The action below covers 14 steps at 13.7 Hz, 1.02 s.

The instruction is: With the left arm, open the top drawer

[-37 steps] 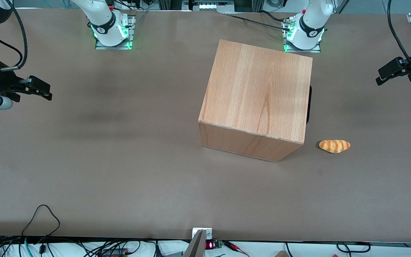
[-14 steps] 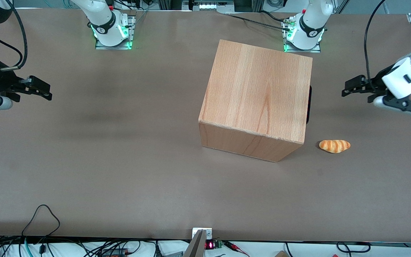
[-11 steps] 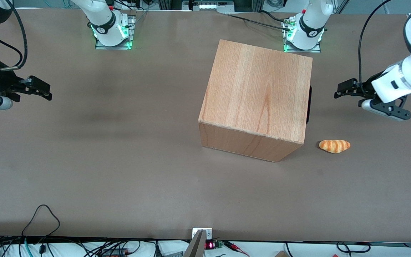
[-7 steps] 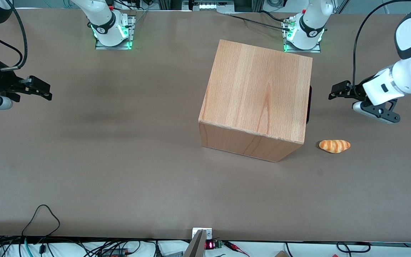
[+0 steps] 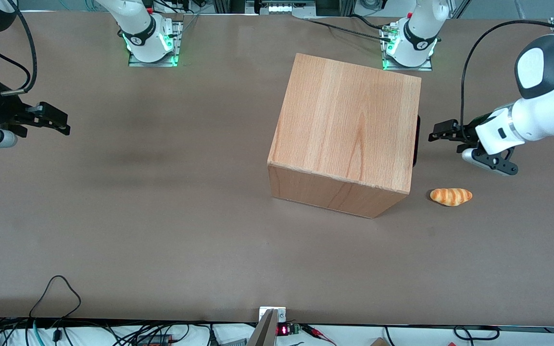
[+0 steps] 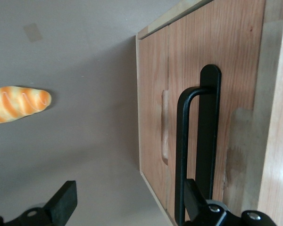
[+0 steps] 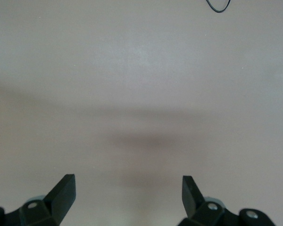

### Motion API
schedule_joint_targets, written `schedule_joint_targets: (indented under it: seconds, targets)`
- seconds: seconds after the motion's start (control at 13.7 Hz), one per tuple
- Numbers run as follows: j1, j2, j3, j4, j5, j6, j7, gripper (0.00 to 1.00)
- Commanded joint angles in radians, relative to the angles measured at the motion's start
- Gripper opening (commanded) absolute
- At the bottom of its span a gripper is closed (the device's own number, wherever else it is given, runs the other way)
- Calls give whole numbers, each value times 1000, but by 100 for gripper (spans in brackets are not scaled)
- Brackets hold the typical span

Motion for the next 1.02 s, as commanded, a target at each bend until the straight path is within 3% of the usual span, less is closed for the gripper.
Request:
schedule_joint_targets:
  seconds: [0.0, 0.36, 0.95]
  targets:
    - [-1, 4, 4, -25, -56, 18, 13, 100]
    - [-1, 25, 4, -56, -112, 30, 9, 100]
    - [-2, 45, 4, -59, -115, 30, 8, 100]
